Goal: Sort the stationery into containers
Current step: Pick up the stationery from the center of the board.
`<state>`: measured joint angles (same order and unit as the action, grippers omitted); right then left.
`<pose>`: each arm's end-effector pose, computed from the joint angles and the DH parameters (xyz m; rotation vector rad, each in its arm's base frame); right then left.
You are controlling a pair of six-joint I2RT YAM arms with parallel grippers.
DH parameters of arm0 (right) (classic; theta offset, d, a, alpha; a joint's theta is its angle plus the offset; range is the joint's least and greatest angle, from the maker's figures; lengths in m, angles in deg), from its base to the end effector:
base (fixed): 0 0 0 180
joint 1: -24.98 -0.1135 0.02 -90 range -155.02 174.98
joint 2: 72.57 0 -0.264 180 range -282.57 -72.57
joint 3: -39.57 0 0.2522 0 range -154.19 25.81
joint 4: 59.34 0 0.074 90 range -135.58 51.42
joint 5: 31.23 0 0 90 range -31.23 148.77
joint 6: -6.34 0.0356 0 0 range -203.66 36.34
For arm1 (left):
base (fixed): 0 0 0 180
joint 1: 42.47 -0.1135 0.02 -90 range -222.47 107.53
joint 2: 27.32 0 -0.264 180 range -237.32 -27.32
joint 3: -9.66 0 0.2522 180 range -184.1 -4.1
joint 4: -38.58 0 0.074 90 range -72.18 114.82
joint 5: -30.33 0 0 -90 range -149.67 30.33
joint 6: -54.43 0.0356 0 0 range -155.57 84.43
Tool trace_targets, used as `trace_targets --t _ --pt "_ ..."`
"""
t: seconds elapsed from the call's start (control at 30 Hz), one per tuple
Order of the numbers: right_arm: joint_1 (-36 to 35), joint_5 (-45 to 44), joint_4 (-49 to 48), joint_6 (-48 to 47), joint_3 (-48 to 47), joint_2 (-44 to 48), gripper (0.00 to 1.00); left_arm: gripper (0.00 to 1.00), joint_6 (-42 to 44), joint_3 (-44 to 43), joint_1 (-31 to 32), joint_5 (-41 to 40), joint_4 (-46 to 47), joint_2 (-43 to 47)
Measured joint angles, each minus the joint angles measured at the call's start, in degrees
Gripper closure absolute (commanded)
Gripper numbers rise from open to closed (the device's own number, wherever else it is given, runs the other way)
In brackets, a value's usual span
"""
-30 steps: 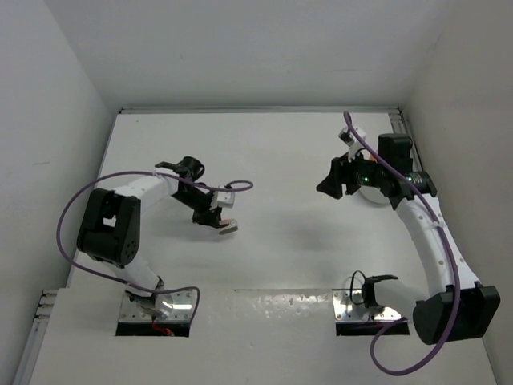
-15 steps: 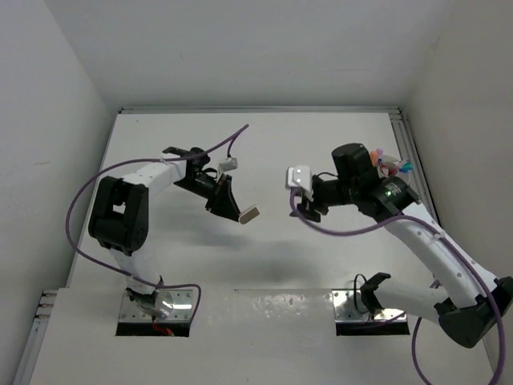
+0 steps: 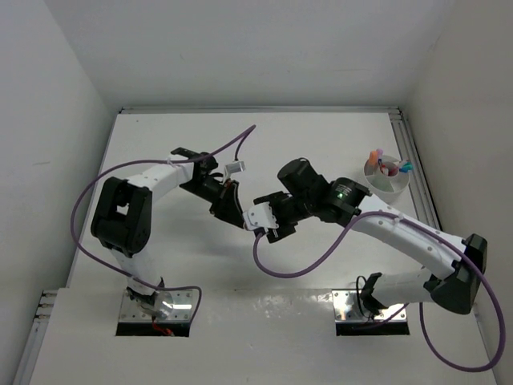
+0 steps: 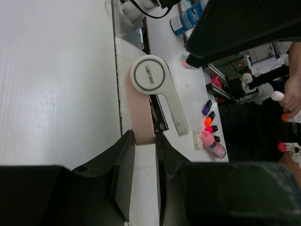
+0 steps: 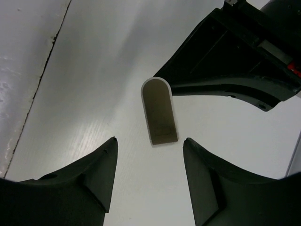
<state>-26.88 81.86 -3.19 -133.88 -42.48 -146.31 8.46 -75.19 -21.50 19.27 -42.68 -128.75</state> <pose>0.1541 0.2188 0.3243 -1.9589 1.3442 0.4968 0.2704 -0.1411 0.2202 1.1314 2.0185 -1.8957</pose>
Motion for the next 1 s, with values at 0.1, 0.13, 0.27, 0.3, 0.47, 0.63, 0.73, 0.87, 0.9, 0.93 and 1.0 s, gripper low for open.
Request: trace_targets --t 0.1,0.13,0.27,0.3,0.47,0.63,0.73,0.87,0.9,0.93,1.0 --pt "-1.1 -1.6 -1.0 -1.0 0.0 -1.0 0.42 1.00 -2.1 1.0 0.2 0.1 1.5 1.7" --pt "-1.4 -2.0 -1.5 -1.2 0.0 -1.4 0.42 1.00 -2.6 1.2 0.3 0.1 2.0 2.0" --pt "-2.4 -3.3 -3.3 -1.5 0.0 -3.0 0.41 1.00 -3.8 1.2 0.6 0.2 3.0 2.6" --pt "-2.7 -3.6 -3.7 -1.6 0.0 -3.3 0.42 1.00 -4.0 1.2 0.7 0.2 3.2 2.6" --pt "-3.4 -4.8 -5.7 -2.0 0.1 -4.2 0.61 0.96 -4.3 1.2 0.8 0.6 3.6 2.6" --pt "-3.5 -5.1 -6.2 -1.9 0.9 -4.2 0.84 0.77 -3.8 2.1 0.7 0.7 4.0 2.9" --pt "-3.6 -4.9 -6.4 -1.9 1.3 -4.1 0.94 0.54 -2.0 2.6 0.7 1.0 3.5 3.1" --pt "-2.5 -5.1 -6.9 -1.2 2.1 -3.6 1.00 0.00 2.2 2.6 0.7 2.4 0.2 4.3" --pt "-2.2 -5.2 -6.8 -1.0 2.4 -3.3 1.00 0.00 2.9 2.6 0.7 2.9 -0.5 4.8" --pt "-1.9 -5.3 -6.8 -0.8 2.6 -2.8 1.00 0.00 3.6 2.6 0.5 3.1 -1.3 5.3" --pt "-1.3 -5.7 -6.6 -0.5 3.2 -1.4 1.00 0.00 4.9 2.7 0.1 3.5 -2.3 6.4"
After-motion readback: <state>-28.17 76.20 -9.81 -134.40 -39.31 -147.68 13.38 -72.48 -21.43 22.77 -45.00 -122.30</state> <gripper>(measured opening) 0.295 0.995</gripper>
